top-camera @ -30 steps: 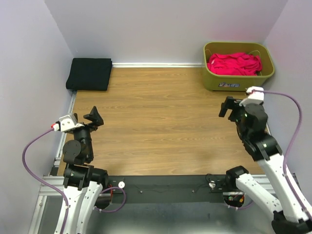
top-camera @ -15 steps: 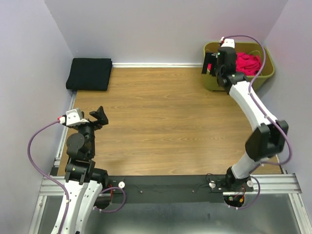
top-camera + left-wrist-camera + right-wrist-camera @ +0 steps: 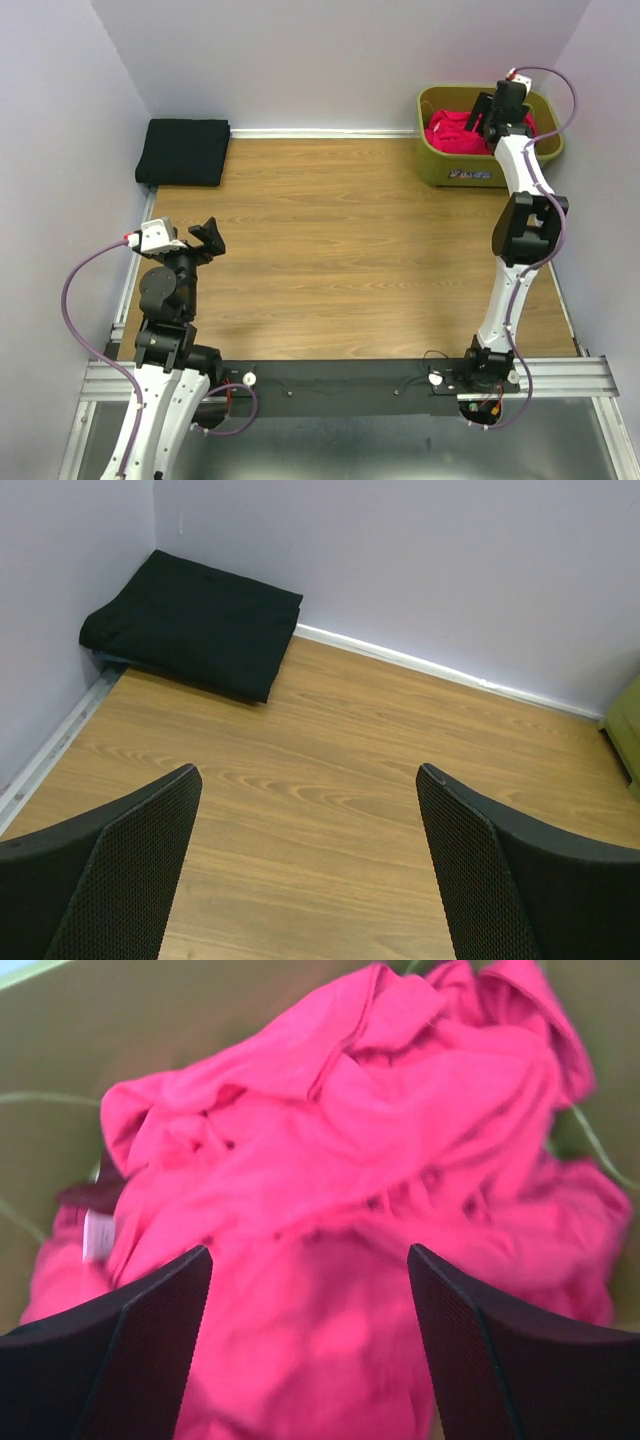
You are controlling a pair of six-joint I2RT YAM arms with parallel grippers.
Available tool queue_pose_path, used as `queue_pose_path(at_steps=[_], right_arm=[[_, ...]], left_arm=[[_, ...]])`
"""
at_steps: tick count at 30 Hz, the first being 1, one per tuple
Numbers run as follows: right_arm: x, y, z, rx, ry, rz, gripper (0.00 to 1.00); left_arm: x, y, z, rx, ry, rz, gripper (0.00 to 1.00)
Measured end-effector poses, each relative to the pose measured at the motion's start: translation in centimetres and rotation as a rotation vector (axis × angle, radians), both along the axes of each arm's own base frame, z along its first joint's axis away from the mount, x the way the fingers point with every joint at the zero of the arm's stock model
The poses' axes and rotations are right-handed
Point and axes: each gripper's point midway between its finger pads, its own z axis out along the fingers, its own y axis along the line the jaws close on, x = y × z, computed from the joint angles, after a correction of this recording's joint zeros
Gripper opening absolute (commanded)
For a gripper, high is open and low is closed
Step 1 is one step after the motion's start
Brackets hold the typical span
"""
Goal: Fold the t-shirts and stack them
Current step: Grab the tshirt from the pile
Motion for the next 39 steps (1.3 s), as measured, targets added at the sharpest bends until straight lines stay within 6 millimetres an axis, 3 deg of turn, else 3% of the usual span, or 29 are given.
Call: queue_pose_path(at_steps=[5,11,14,15,17,18,24,26,29,34,38,39], right_arm=[[2.8,-0.7,-2.9,0.046,-0.001,0.028,0.85],[4.1,0.3,-7.6,0.087,0.053,0.082,0.77],[4.5,0.6,-8.4,0.090,0.060,0.106,0.49],[4.6,0.6,-8.3,0.087,0.059,0.115,0.32],[4.7,0.6,-7.9,0.081,0.054,0.133,0.16],[4.8,0.8,-7.8,0.082,0.051,0.153,0.03],[4.8,1.4,-6.7,0.064,0.044,0.209,0.01],[4.7,1.6,-5.6,0.057,0.032,0.229,0.01],[4.4,2.1,-1.7,0.040,-0.024,0.261,0.01],[2.8,2.9,8.7,-0.008,-0.189,0.302,0.00],[0.7,4.2,15.1,-0.019,-0.298,0.360,0.01],[0.3,4.5,15.9,-0.021,-0.313,0.370,0.01]], left_arm=[[0.3,-0.3,-0.5,0.005,0.020,-0.013,0.95],[0.4,-0.4,-0.6,0.006,0.024,-0.018,0.95],[0.4,-0.4,-0.6,0.007,0.024,-0.019,0.95],[0.4,-0.4,-0.6,0.007,0.024,-0.020,0.95],[0.4,-0.5,-0.6,0.007,0.025,-0.022,0.95],[0.5,-0.5,-0.6,0.007,0.027,-0.025,0.95],[0.5,-0.8,-0.7,0.009,0.028,-0.039,0.95],[0.5,-0.8,-0.7,0.010,0.028,-0.044,0.95],[0.5,-0.9,-0.6,0.013,0.025,-0.046,0.95],[0.5,-1.0,-0.2,0.020,0.011,-0.053,0.95],[0.5,-1.1,0.0,0.022,0.003,-0.060,0.95],[0.4,-1.1,0.0,0.023,0.000,-0.061,0.95]])
